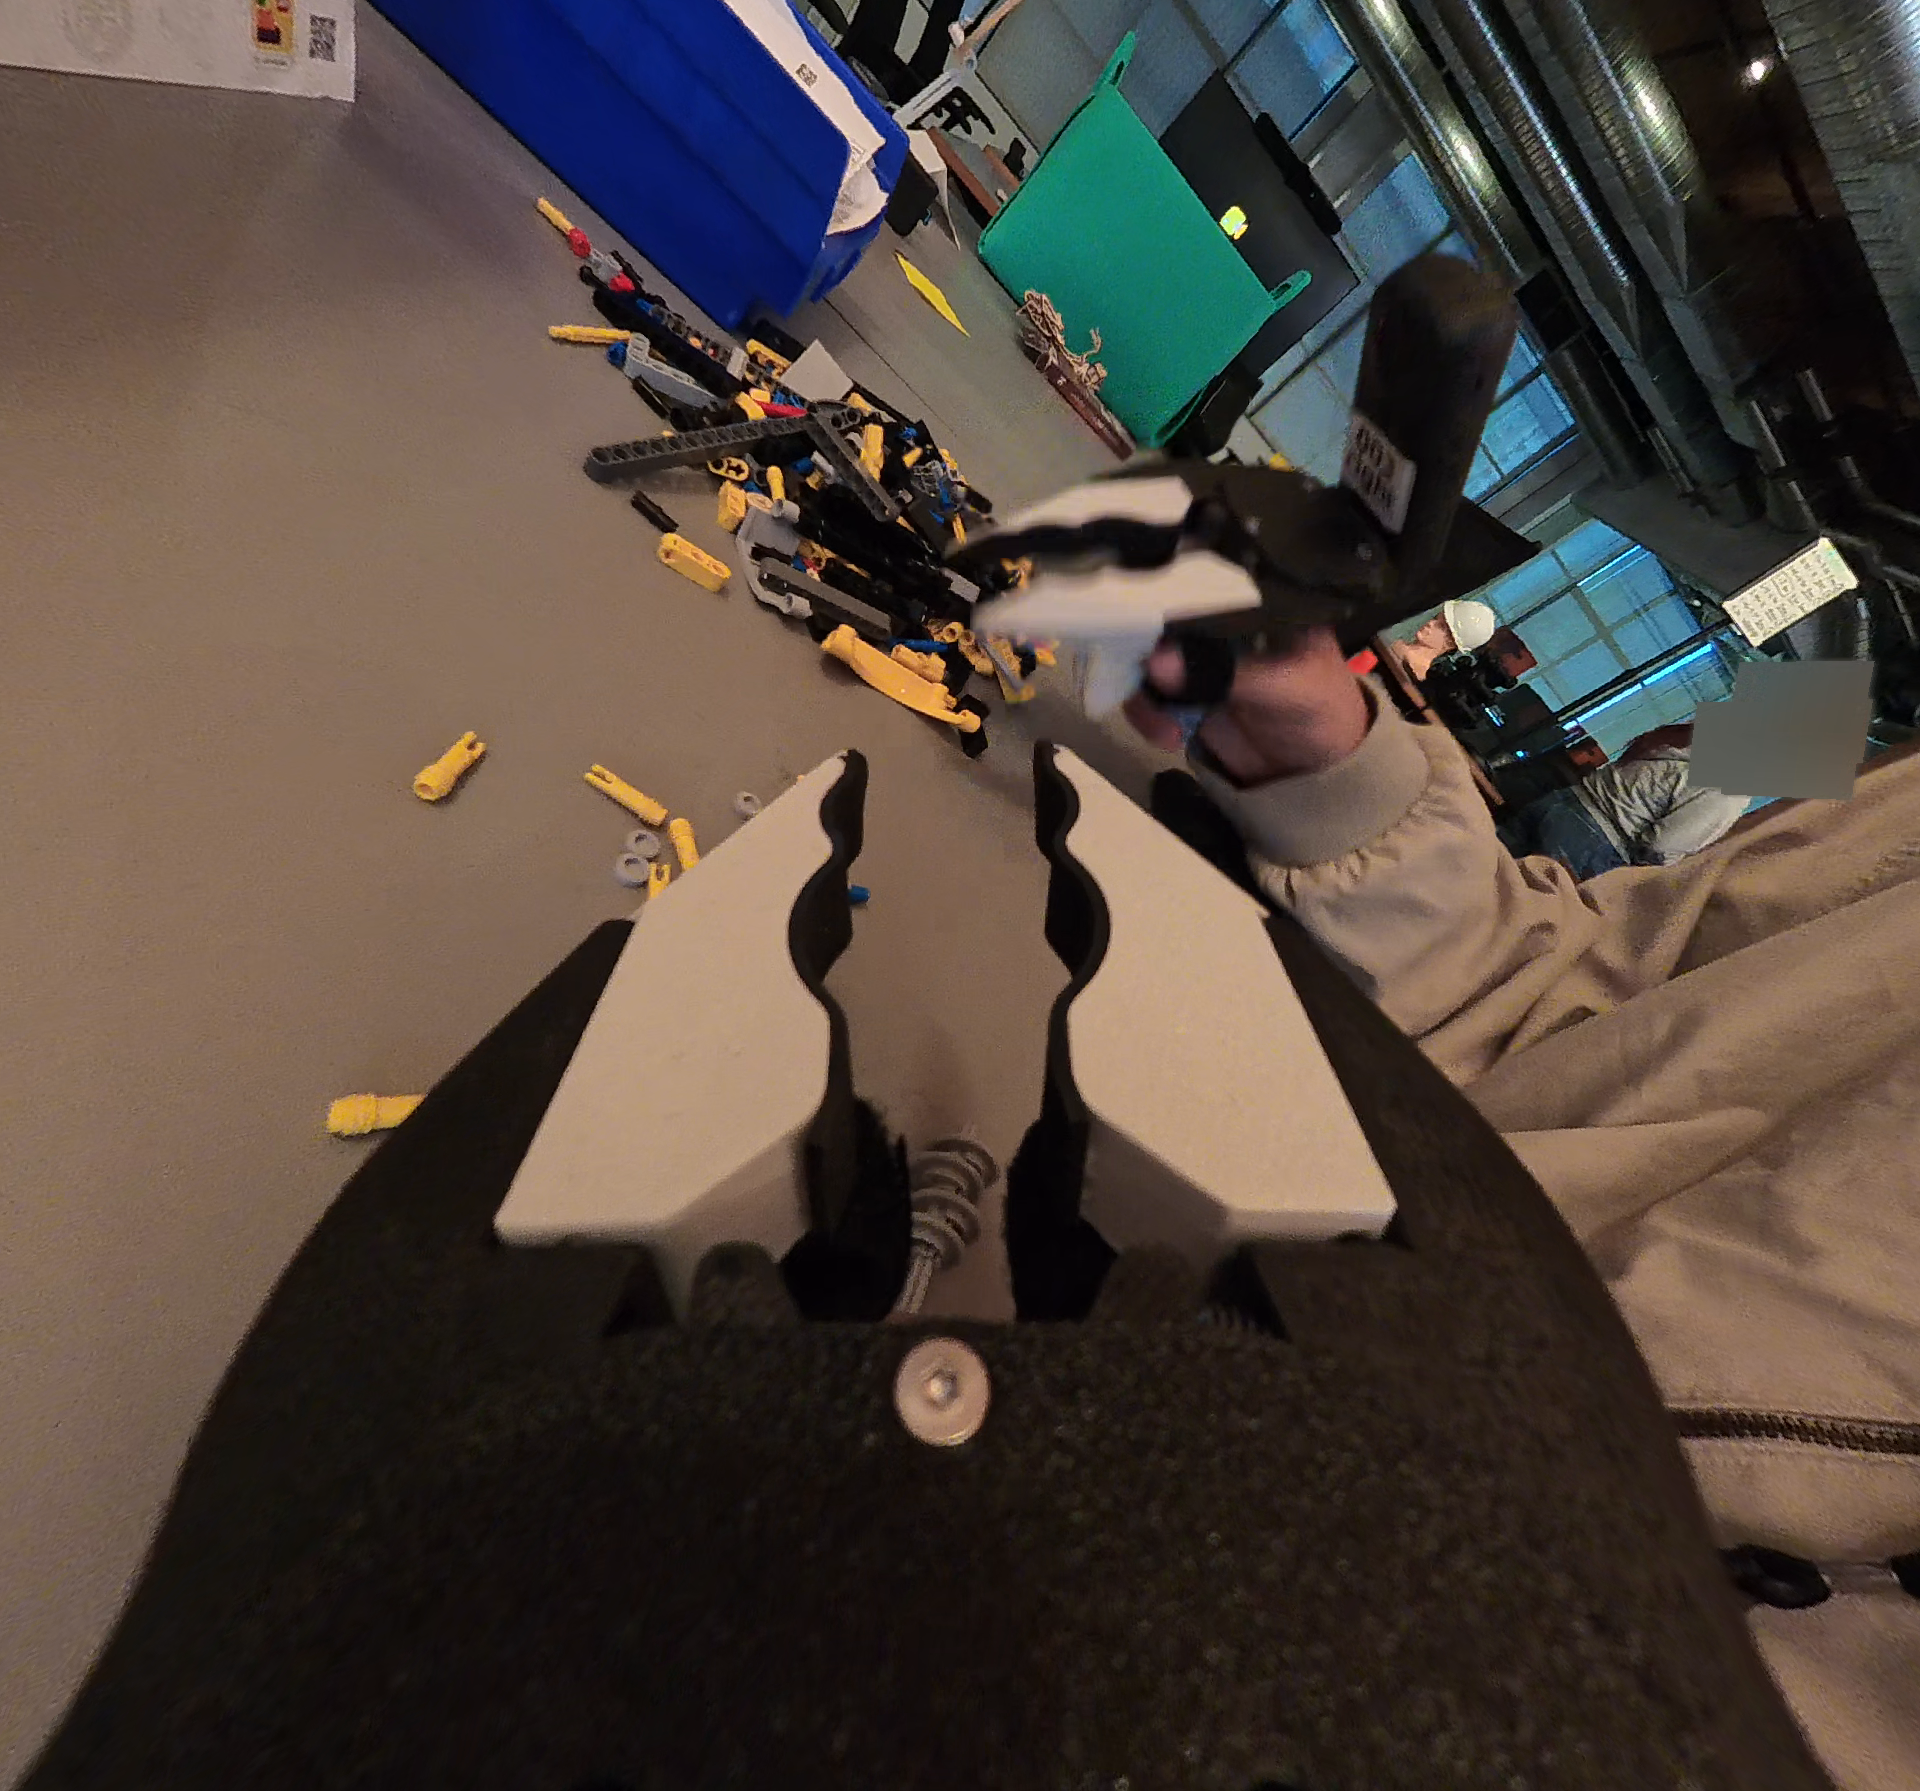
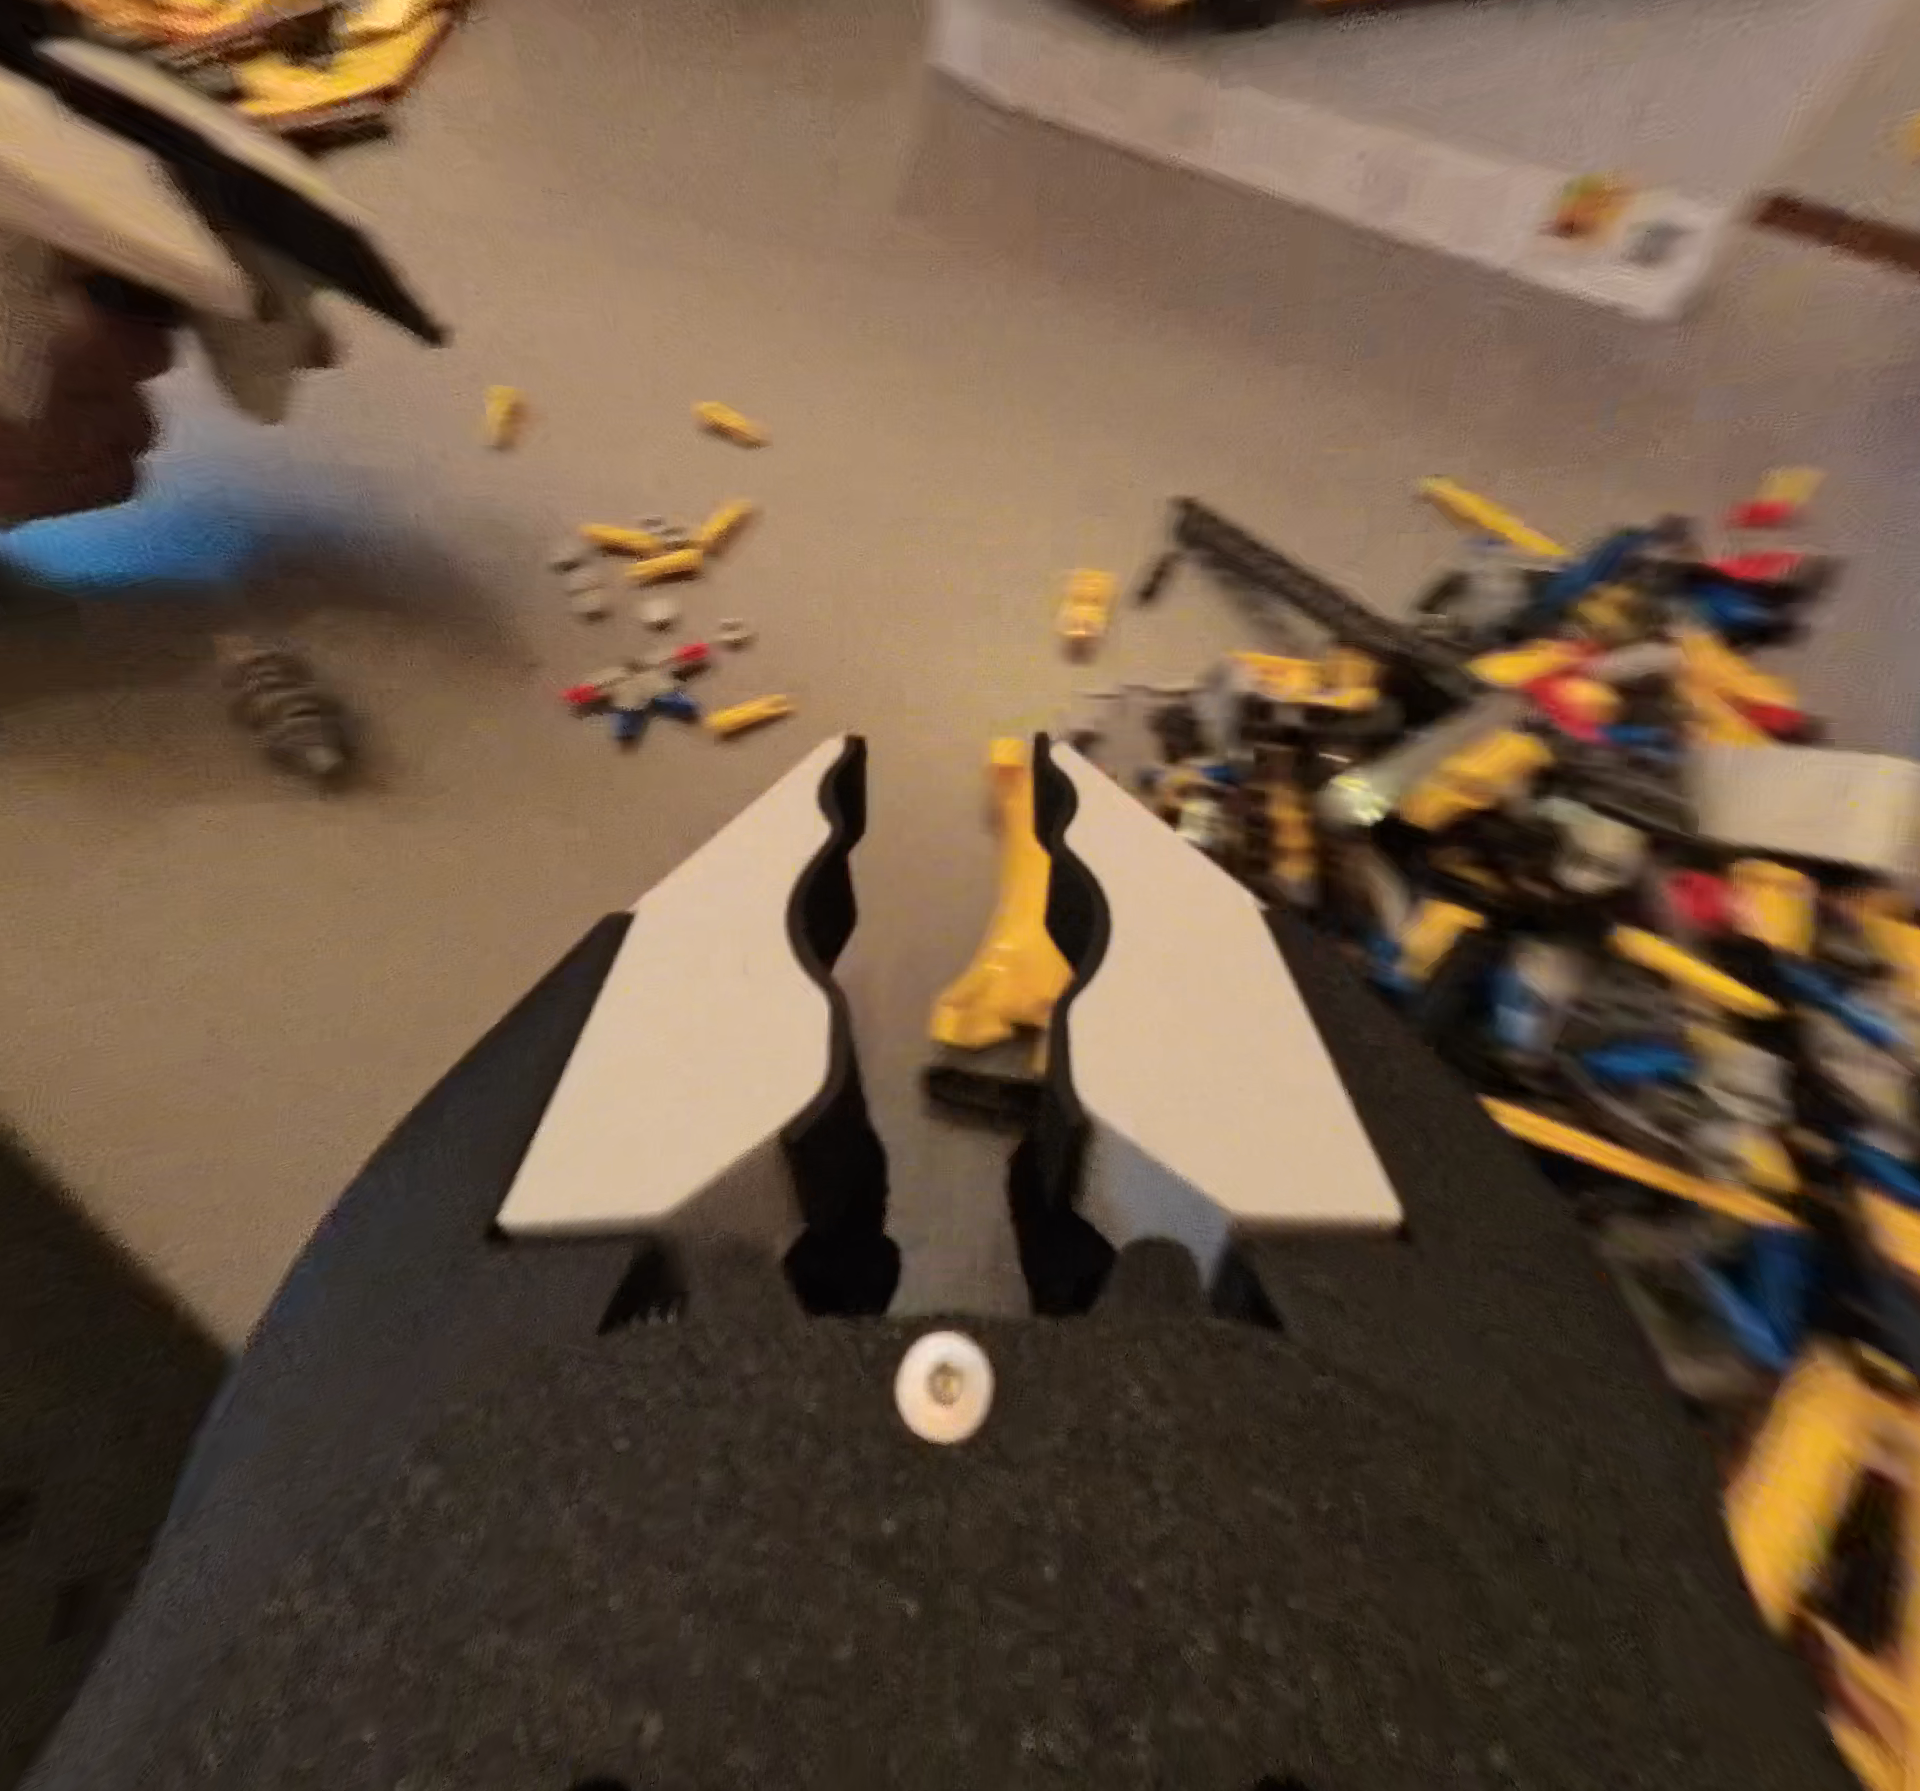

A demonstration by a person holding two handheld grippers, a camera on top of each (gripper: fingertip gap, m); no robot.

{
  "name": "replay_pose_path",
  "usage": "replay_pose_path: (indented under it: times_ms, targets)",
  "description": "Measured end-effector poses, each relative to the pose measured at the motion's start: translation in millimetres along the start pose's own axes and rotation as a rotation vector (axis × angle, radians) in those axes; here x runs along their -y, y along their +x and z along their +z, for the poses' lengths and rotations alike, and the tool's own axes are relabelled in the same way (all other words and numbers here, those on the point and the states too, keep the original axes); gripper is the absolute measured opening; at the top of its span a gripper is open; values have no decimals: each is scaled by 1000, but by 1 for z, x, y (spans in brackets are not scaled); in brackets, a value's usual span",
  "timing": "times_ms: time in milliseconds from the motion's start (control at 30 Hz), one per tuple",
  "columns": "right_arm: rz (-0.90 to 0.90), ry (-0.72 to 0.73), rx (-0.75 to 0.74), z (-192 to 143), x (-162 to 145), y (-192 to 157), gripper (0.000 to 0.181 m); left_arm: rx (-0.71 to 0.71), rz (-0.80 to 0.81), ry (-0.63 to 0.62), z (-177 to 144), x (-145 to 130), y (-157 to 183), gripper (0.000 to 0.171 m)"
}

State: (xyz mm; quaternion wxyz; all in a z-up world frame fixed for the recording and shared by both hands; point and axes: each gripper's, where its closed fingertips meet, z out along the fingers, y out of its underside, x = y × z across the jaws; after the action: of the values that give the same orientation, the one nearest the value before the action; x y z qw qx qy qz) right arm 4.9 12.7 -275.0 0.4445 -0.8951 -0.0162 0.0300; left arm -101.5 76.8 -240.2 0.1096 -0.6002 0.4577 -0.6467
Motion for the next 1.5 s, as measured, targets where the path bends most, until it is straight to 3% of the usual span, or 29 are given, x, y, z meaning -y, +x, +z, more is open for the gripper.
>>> replay_pose_path:
  times_ms: [67, 133, 267, 367, 467, 567, 700, 800, 867, 933, 1000, 1100, 1167, 1300, 1433, 1500]
  targets:
    - [-10, -18, 120, 25, -6, -43, 38, -7, -7, -3, 1, -1, 1, 32]
    - [-32, -42, 154, 42, -11, -59, 39, -7, -1, -9, 2, -2, 2, 32]
    - [-116, -108, 106, 60, -18, -53, 34, 3, 18, -12, 1, -2, 2, 32]
    - [-164, -130, 83, 63, -19, -49, 20, -1, 12, -7, 0, -1, 2, 32]
    - [-191, -147, 51, 58, -19, -42, 20, -2, 9, -8, 0, -1, 2, 32]
    - [-208, -92, -75, 36, -7, -7, 20, -7, 9, -8, 0, -1, 3, 33]
    - [-151, -72, -357, -18, -2, 90, 19, -14, 10, -11, 2, -1, 5, 33]
    - [-78, -92, -406, -35, -17, 132, 20, -13, 16, -21, 3, -3, 6, 33]
    - [-53, -81, -397, -37, -19, 136, 31, 2, 24, -27, 3, -4, 3, 32]
    - [-42, -11, -343, -33, -5, 114, 32, 15, 28, -26, 2, -4, 0, 32]
    - [-81, 25, -145, -11, 5, 56, 33, 26, 26, -16, 0, -2, -3, 32]
    - [-156, -47, 172, 27, -7, -43, 39, 38, 20, -1, -3, 1, -7, 32]
    - [-215, -75, 232, 46, -17, -75, 38, 42, 13, 8, -4, 3, -9, 32]
    - [-334, -94, 158, 65, -16, -79, 34, 56, 4, 1, -5, 1, -12, 32]
    - [-362, -135, 188, 69, -16, -81, 14, 53, -12, -69, 0, -11, -11, 32]
    - [-433, -79, 176, 66, -3, -84, 14, 59, -15, -114, 4, -20, -11, 32]
